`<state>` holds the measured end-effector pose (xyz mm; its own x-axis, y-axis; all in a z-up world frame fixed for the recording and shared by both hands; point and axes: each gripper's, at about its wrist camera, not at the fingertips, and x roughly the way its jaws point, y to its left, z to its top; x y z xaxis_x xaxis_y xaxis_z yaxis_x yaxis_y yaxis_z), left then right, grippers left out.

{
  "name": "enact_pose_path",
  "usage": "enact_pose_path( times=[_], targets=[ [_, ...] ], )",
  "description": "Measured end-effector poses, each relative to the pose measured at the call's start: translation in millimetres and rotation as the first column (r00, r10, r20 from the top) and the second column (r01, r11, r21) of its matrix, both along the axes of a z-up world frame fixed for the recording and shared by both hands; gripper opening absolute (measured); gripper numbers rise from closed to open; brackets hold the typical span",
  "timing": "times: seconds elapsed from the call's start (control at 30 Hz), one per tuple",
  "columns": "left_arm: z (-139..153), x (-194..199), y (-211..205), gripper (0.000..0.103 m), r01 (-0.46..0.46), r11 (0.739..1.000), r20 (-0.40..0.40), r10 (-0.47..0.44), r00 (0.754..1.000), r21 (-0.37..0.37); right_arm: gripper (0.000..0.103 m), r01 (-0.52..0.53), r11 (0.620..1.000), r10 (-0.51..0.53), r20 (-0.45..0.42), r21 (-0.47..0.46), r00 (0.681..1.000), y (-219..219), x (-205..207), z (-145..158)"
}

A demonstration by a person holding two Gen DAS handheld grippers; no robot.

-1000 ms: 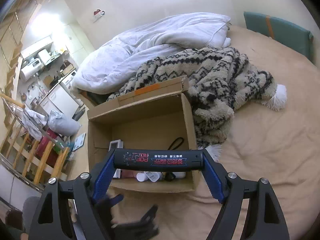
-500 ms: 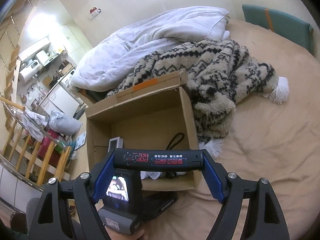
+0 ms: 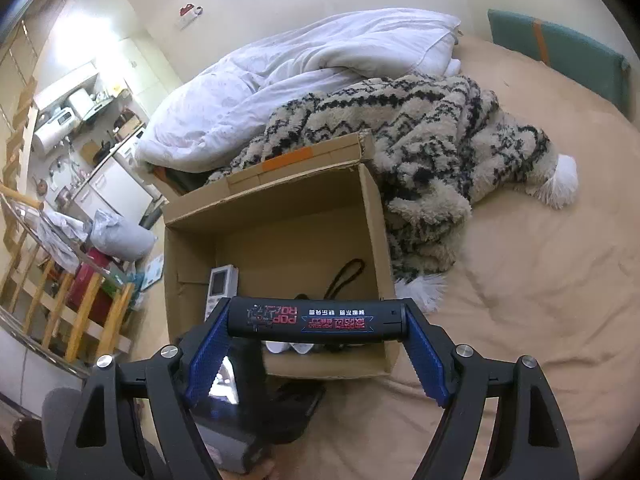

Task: Organize rigid objects
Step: 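Grasp the black AA battery with the left tool while the right tool holds the stick, then carry the battery and black stick into the box and open both tools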

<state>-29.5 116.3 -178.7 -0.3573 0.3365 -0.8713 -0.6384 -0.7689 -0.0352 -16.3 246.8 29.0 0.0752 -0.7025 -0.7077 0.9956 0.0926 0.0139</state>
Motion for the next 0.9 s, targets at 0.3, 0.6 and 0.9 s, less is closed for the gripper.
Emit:
enact_pose_path(
  times=[0.3, 0.6, 0.9],
  targets=[
    [23.1, -14.8, -78.6, 0.039, -0.098, 0.995, 0.016, 0.099, 0.995, -0.031, 0.086, -0.017, 1.0, 0.017, -0.032, -0.007, 0.999, 1.8, 4.8, 0.1],
    [96.4, -24.9, -145.2, 0.039, -0.118, 0.992, -0.052, 0.12, 0.991, 0.04, 0.086, -0.014, 1.0, 0.013, -0.063, -0.005, 0.998, 4.3, 9.1, -3.0],
    [172.6, -48.2, -121.1, 0.039, -0.088, 0.991, -0.158, 0.103, 0.982, 0.101, 0.086, 0.001, 0.999, 0.0, -0.037, 0.036, 0.999, -19.9, 20.8, -9.6]
  ],
)
